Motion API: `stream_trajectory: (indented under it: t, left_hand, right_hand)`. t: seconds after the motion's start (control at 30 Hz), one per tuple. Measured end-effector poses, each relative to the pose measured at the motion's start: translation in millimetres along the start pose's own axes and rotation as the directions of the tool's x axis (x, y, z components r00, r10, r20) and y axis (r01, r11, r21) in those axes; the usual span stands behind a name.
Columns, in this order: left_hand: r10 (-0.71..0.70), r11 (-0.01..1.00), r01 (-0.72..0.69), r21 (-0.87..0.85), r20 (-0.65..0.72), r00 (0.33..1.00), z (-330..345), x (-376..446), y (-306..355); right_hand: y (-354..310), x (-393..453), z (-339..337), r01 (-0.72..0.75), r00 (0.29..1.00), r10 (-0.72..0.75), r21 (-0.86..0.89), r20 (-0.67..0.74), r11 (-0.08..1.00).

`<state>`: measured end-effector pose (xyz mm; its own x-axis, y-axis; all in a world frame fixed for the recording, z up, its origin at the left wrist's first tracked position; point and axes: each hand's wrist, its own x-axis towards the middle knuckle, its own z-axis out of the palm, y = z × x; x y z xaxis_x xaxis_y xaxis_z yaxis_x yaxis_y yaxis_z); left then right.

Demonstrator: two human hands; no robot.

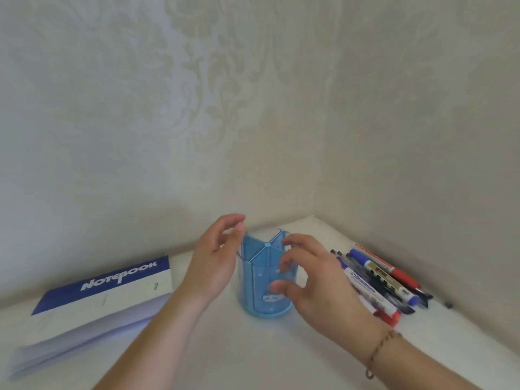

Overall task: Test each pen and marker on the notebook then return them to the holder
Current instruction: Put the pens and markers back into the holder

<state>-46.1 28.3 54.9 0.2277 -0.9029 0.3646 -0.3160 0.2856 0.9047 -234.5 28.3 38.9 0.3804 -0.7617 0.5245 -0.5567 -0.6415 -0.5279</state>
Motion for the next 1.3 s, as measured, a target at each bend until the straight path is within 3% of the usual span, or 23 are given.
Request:
stream_trajectory:
  t: [0.07,0.23,0.3,0.37,0.43,0.5,0.57,0.73,0.8,0.87,0.93,1.0,1.07,1.13,1.2,1.3]
  left_hand:
    - [-0.032,0.994,0.033,-0.107,0.014,0.999,13.7,0.9,0.1]
    - [0.022,0.985,-0.012,-0.171,0.057,0.998,19.9,-6.9,-13.2]
    - [0.038,0.988,-0.024,-0.152,0.093,0.995,16.6,-9.9,-18.6]
    - [0.058,0.989,-0.04,-0.139,0.131,0.99,13.5,-11.6,-23.1]
    - [0.073,0.989,-0.051,-0.14,0.155,0.985,11.9,-10.0,-25.2]
    - [0.073,0.986,-0.046,-0.158,0.168,0.983,11.0,-6.7,-26.3]
    - [0.057,0.978,-0.018,-0.208,0.182,0.982,10.5,-4.9,-25.8]
    - [0.065,0.979,-0.026,-0.201,0.19,0.98,13.2,-6.1,-28.5]
    - [0.065,0.978,-0.025,-0.205,0.189,0.98,14.1,-6.6,-29.1]
    - [0.077,0.975,-0.032,-0.22,0.199,0.977,15.9,-6.6,-28.5]
    - [0.101,0.974,-0.054,-0.222,0.207,0.973,20.2,-8.0,-27.9]
    - [0.124,0.97,-0.069,-0.233,0.229,0.965,25.6,-10.4,-28.3]
    - [0.137,0.969,-0.075,-0.235,0.259,0.956,29.4,-12.8,-28.5]
    - [0.14,0.97,-0.075,-0.232,0.278,0.95,30.9,-13.4,-28.7]
    - [0.144,0.972,-0.083,-0.22,0.279,0.949,30.3,-12.5,-28.6]
    - [0.183,0.976,-0.14,-0.166,0.284,0.941,29.2,-11.2,-29.0]
  right_hand:
    - [-4.7,-9.4,7.1,0.027,0.999,-0.029,-0.066,-0.025,0.997]
    - [-0.3,-7.1,-15.0,0.058,0.998,-0.06,-0.219,-0.002,0.974]
    - [15.8,-5.1,-39.7,-0.089,0.996,0.078,-0.283,-0.051,0.955]
    - [35.4,-2.0,-61.9,-0.268,0.962,0.257,-0.466,-0.089,0.843]
    - [51.0,1.5,-65.1,-0.354,0.914,0.403,-0.59,-0.052,0.726]
    - [60.0,4.0,-58.5,-0.399,0.873,0.488,-0.602,-0.018,0.691]
    - [62.7,3.5,-56.1,-0.398,0.871,0.492,-0.59,-0.002,0.703]
    - [66.6,1.4,-49.5,-0.235,0.901,0.423,-0.717,0.091,0.656]
    - [69.6,3.3,-54.0,-0.325,0.9,0.434,-0.59,0.047,0.739]
    - [62.8,7.7,-63.7,-0.421,0.906,0.417,-0.219,-0.069,0.88]
    - [44.2,11.4,-71.8,-0.329,0.878,0.392,0.247,-0.274,0.911]
    - [19.8,11.8,-72.6,-0.116,0.842,0.378,0.556,-0.384,0.823]
    - [3.2,11.2,-67.2,0.069,0.843,0.289,0.625,-0.453,0.778]
    - [-1.4,11.0,-59.6,0.155,0.845,0.227,0.627,-0.485,0.764]
    - [-0.6,11.6,-52.1,0.158,0.868,0.191,0.62,-0.458,0.768]
    - [4.1,8.2,-37.8,0.056,0.936,0.113,0.461,-0.332,0.886]
